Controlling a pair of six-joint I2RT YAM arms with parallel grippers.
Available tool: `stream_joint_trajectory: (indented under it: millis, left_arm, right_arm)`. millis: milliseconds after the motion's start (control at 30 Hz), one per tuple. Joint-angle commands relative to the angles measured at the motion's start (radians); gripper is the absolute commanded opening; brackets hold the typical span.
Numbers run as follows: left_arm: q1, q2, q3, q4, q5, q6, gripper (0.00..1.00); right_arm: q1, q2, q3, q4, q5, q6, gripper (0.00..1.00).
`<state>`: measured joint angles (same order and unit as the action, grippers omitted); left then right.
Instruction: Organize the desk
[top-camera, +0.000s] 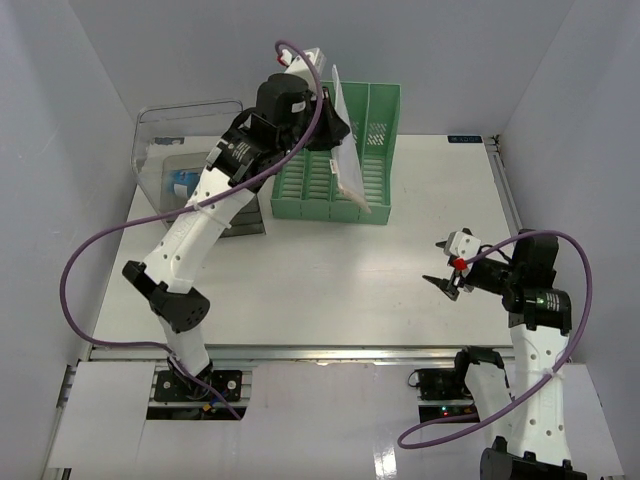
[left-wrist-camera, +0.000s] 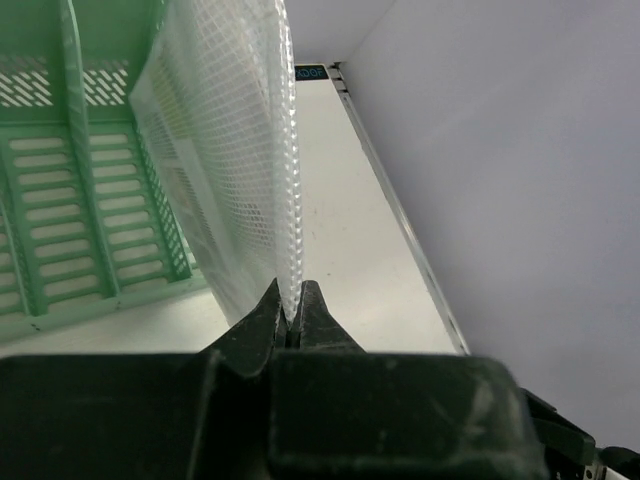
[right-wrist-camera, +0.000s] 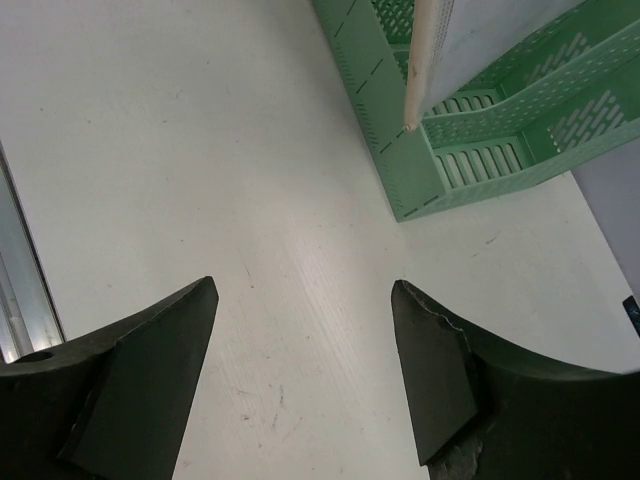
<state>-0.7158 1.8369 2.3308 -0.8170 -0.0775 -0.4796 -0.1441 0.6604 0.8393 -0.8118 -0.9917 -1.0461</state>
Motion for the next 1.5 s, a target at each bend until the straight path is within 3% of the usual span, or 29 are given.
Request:
stream_joint_trajectory:
  millis: [0, 233, 700, 1233, 1467]
  left_arm:
    - [-0.004, 0.057, 0.08, -0.055, -0.057, 0.125, 0.0]
    - [0.003, 0.073, 0.072, 0.016, -0.095, 0.21, 0.0]
    - [0.021, 0.103, 0.095, 0.182, -0.248, 0.431, 0.0]
    - [0.029, 0.123, 0.044, 0.174, -0.08, 0.433, 0.0]
    - [0.029, 0.107, -0.015, 0.165, -0.076, 0.434, 0.0]
  right_arm:
    - [-0.005, -0.012, -0.05, 0.112, -0.056, 0.071, 0.77]
    - [-0.005, -0.019, -0.145, 0.196, -0.084, 0.113, 0.77]
    - [-0.005, -0.042, -0.18, 0.2, -0.101, 0.105, 0.78]
    - [-0.005, -0.043, -0.184, 0.199, -0.098, 0.103, 0.78]
    - [-0.005, -0.044, -0.186, 0.2, -0.1, 0.104, 0.78]
